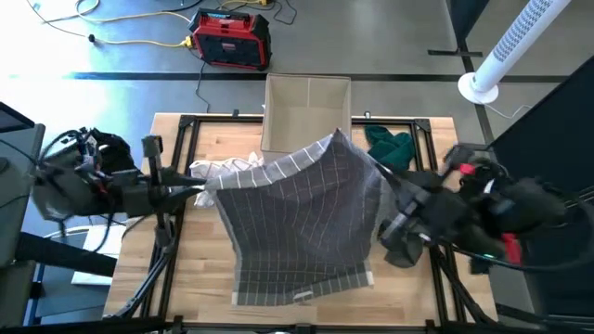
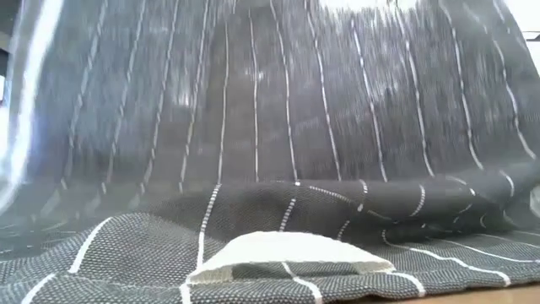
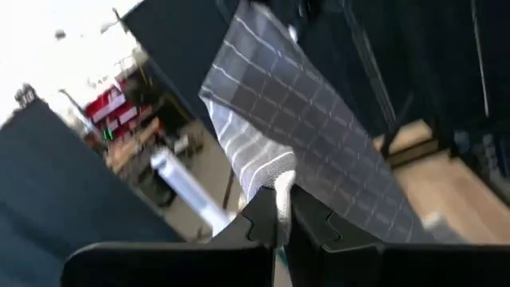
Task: Fold towel
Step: Fold the grey checkered towel
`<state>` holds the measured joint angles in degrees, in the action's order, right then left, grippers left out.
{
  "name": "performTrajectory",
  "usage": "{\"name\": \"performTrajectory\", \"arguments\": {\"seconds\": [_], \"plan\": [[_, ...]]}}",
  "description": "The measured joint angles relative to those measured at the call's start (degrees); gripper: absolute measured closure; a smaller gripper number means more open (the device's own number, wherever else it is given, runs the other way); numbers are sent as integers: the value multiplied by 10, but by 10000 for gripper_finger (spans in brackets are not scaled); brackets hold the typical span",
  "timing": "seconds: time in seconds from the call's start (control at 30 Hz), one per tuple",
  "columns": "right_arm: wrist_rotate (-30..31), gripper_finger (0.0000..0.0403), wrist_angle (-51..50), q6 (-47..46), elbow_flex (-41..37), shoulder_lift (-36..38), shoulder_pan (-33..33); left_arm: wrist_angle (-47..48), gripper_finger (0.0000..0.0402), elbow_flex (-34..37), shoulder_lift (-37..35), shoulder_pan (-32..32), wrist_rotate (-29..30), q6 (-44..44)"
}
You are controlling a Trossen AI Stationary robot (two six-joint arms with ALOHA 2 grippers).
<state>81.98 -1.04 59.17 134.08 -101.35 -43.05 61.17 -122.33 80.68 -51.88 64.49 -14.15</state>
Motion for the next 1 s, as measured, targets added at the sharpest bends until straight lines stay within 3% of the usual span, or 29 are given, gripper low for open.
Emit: {"name": "performTrajectory", "arguments": {"seconds": [0.13,0.3,0.4,0.53,0.63,1.0], "plan": [[77,403,-213,-151,0,0,43,127,401,20,-2,6,8,118],[34,403,-431,-340,0,10,69,280,401,56,-7,5,75,283],[-52,403,-556,-472,0,33,100,277,401,86,-36,7,84,308],[-238,403,-719,-653,0,56,172,286,402,121,-81,7,96,337],[-271,403,-789,-695,0,59,207,285,402,158,-121,13,100,361],[-324,403,-878,-653,-22,72,281,285,402,294,-209,39,85,470]]}}
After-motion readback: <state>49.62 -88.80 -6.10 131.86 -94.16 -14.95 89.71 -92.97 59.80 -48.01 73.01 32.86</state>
